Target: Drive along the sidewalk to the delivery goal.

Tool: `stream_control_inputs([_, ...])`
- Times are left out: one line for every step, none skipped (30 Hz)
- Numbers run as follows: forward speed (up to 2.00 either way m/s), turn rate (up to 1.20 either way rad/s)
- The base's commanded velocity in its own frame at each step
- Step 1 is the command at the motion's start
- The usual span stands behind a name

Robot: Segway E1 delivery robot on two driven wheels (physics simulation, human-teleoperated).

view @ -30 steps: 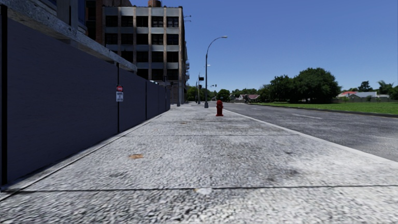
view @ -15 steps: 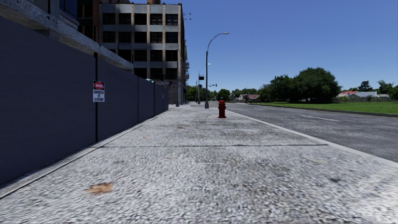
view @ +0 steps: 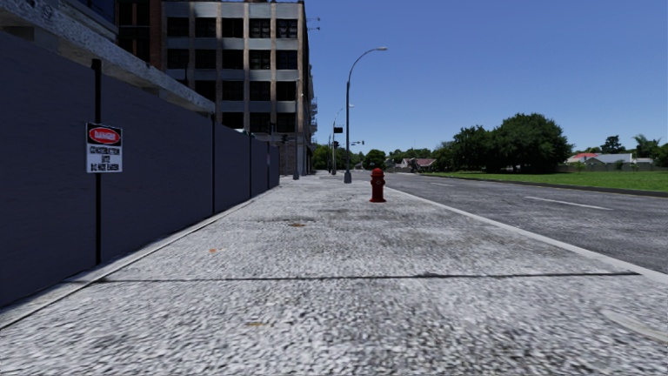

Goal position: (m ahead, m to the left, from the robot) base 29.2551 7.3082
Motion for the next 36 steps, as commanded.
stream_control_inputs([2.0, 0.0])
stream_control_inputs([2.0, 0.0])
stream_control_inputs([2.0, 0.0])
stream_control_inputs([2.0, 0.0])
stream_control_inputs([2.0, 0.0])
stream_control_inputs([2.0, 0.0])
stream_control_inputs([2.0, 0.0])
stream_control_inputs([2.0, 0.0])
stream_control_inputs([2.0, 0.0])
stream_control_inputs([2.0, 0.0])
stream_control_inputs([2.0, 0.0])
stream_control_inputs([2.0, 0.0])
stream_control_inputs([2.0, 0.0])
stream_control_inputs([2.0, 0.0])
stream_control_inputs([2.0, 0.0])
stream_control_inputs([2.0, 0.0])
stream_control_inputs([2.0, 0.0])
stream_control_inputs([2.0, 0.0])
stream_control_inputs([2.0, 0.0])
stream_control_inputs([2.0, 0.0])
stream_control_inputs([2.0, 0.0])
stream_control_inputs([2.0, 0.0])
stream_control_inputs([2.0, 0.0])
stream_control_inputs([2.0, 0.0])
stream_control_inputs([2.0, 0.0])
stream_control_inputs([2.0, 0.0])
stream_control_inputs([2.0, 0.0])
stream_control_inputs([2.0, 0.0])
stream_control_inputs([2.0, 0.0])
stream_control_inputs([2.0, 0.0])
stream_control_inputs([2.0, 0.0])
stream_control_inputs([2.0, 0.0])
stream_control_inputs([2.0, 0.0])
stream_control_inputs([2.0, 0.0])
stream_control_inputs([2.0, 0.0])
stream_control_inputs([2.0, 0.0])
